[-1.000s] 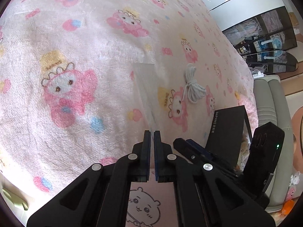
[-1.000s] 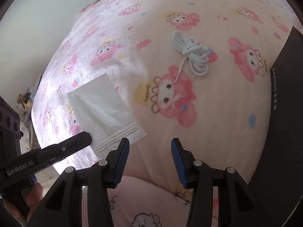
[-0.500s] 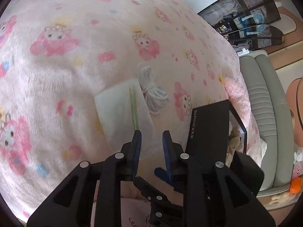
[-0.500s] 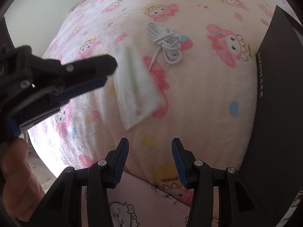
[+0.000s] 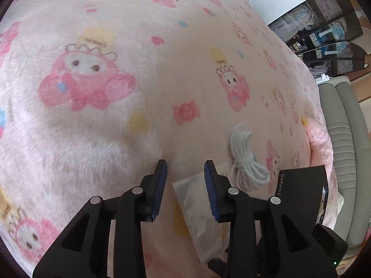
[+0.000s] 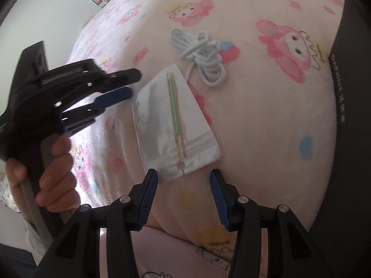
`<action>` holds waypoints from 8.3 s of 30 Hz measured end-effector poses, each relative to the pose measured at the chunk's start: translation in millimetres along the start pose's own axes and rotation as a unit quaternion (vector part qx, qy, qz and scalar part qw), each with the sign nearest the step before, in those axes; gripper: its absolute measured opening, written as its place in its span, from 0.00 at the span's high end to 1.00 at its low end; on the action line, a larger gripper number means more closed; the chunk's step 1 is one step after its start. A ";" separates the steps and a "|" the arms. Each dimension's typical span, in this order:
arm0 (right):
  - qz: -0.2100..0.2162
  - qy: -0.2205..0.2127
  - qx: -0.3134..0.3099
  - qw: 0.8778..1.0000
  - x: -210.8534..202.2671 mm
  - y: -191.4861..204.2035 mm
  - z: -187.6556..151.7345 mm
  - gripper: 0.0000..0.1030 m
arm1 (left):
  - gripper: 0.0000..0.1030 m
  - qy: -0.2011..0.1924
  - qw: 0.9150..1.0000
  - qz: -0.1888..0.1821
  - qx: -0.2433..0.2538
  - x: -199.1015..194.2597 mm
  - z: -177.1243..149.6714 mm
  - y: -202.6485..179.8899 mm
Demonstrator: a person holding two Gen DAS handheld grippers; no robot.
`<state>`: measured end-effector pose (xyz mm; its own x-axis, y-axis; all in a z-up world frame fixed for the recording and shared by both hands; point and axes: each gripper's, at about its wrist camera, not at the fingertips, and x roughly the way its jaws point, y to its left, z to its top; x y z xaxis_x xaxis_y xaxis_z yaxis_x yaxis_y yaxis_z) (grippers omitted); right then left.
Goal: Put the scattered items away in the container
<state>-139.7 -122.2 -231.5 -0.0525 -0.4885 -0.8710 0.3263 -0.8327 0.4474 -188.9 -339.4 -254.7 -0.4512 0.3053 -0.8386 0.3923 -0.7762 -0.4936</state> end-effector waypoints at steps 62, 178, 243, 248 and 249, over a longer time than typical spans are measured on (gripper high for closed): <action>-0.017 -0.063 -0.006 0.998 -69.4 -5.0 -18.2 0.62 | 0.80 0.019 0.998 -0.015 0.055 -72.4 -111.5 -44.6; -0.193 -0.273 0.010 0.942 -319.1 -84.4 -165.9 0.58 | 0.70 -0.073 0.948 -0.047 0.305 -165.0 -281.7 -305.9; -0.153 -0.204 -0.080 0.964 -230.8 26.3 -109.1 0.58 | 0.70 -0.112 0.976 0.016 0.189 -195.4 -222.1 -176.0; -0.153 -0.193 -0.088 0.965 -218.8 35.5 -99.5 0.57 | 0.70 -0.112 0.978 0.019 0.176 -192.9 -212.0 -161.9; -0.152 -0.190 -0.088 0.966 -216.3 36.8 -97.1 0.57 | 0.70 -0.112 0.978 0.019 0.173 -192.4 -209.8 -159.6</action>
<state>-24.6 -21.9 -46.4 -0.5035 -0.3161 -0.8041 0.3947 -0.9120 0.1114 3.5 -158.6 -62.9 -0.6207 0.1743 -0.7644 0.1345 -0.9369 -0.3228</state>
